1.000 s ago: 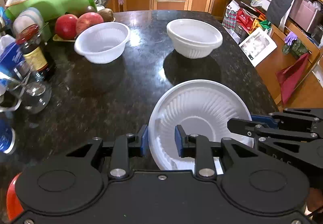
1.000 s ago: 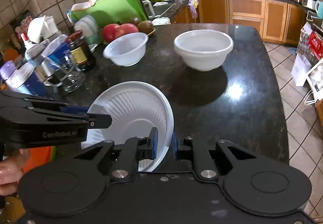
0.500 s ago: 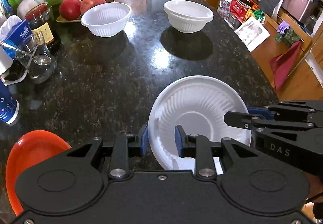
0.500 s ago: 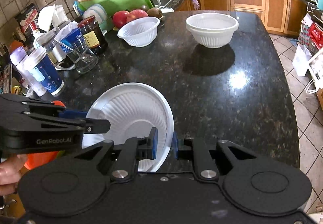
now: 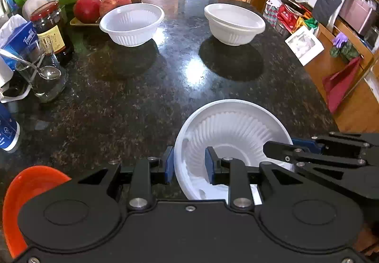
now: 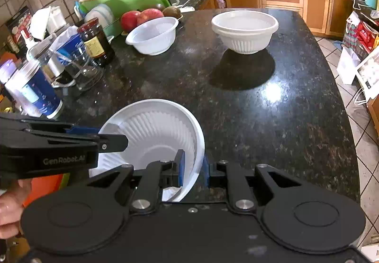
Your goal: Organize plates and bowls
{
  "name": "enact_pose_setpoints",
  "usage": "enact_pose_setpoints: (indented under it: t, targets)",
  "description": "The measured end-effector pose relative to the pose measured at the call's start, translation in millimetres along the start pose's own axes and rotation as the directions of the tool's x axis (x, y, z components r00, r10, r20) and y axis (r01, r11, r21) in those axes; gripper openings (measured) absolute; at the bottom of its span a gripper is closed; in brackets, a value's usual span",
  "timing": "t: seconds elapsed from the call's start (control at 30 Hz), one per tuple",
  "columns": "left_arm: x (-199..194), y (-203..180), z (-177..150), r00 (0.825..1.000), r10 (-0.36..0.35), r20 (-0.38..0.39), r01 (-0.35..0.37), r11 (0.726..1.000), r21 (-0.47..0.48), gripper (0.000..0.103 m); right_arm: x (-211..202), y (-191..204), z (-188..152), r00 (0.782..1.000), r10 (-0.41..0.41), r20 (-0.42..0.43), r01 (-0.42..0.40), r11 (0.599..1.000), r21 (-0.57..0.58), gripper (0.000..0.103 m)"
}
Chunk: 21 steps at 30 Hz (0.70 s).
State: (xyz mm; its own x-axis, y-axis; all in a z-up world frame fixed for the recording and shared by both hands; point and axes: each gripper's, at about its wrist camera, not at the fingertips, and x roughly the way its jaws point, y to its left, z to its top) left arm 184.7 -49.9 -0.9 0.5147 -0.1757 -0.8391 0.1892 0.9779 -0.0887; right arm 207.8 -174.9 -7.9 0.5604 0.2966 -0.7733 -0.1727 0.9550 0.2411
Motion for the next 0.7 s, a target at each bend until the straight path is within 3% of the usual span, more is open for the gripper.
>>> enact_pose_setpoints:
  t: [0.7]
  targets:
    - [3, 2, 14, 1.0, -0.012, 0.026, 0.013, 1.0, -0.028, 0.036, 2, -12, 14, 0.998, -0.018, 0.068, 0.016, 0.999, 0.044, 0.023]
